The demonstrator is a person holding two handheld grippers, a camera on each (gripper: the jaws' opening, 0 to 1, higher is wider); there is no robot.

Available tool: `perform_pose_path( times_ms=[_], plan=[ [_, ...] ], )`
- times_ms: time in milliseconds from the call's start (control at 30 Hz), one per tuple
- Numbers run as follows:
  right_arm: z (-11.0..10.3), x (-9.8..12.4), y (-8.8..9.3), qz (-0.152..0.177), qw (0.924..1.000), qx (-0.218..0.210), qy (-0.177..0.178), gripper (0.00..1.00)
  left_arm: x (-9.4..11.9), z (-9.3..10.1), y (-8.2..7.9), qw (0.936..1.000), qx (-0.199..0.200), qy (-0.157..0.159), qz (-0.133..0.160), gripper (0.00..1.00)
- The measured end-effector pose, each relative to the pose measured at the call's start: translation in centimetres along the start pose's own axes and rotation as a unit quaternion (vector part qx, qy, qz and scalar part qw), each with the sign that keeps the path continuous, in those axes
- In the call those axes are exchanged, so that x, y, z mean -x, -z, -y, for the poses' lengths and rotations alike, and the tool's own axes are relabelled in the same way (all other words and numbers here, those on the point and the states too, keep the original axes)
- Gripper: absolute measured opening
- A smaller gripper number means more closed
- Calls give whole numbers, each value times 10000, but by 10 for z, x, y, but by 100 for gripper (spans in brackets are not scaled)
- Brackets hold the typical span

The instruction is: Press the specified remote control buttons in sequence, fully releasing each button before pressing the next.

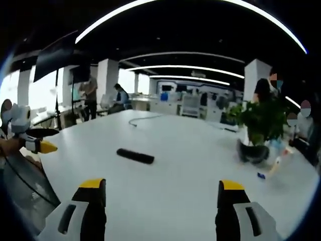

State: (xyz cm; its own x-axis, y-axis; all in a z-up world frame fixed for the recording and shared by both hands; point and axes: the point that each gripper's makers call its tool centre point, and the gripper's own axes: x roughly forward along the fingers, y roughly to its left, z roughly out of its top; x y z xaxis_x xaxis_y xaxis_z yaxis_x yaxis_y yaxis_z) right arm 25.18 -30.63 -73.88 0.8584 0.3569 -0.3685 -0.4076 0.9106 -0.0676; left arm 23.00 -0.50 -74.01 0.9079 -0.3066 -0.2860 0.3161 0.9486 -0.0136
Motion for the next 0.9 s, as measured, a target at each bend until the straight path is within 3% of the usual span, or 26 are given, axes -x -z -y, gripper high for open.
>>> perform_pose_path(
  times_ms=[900],
  plan=[
    [3,-1,4,-117,9999,15,27,90,0,0,0,10000,-22,-14,8,92]
  ],
)
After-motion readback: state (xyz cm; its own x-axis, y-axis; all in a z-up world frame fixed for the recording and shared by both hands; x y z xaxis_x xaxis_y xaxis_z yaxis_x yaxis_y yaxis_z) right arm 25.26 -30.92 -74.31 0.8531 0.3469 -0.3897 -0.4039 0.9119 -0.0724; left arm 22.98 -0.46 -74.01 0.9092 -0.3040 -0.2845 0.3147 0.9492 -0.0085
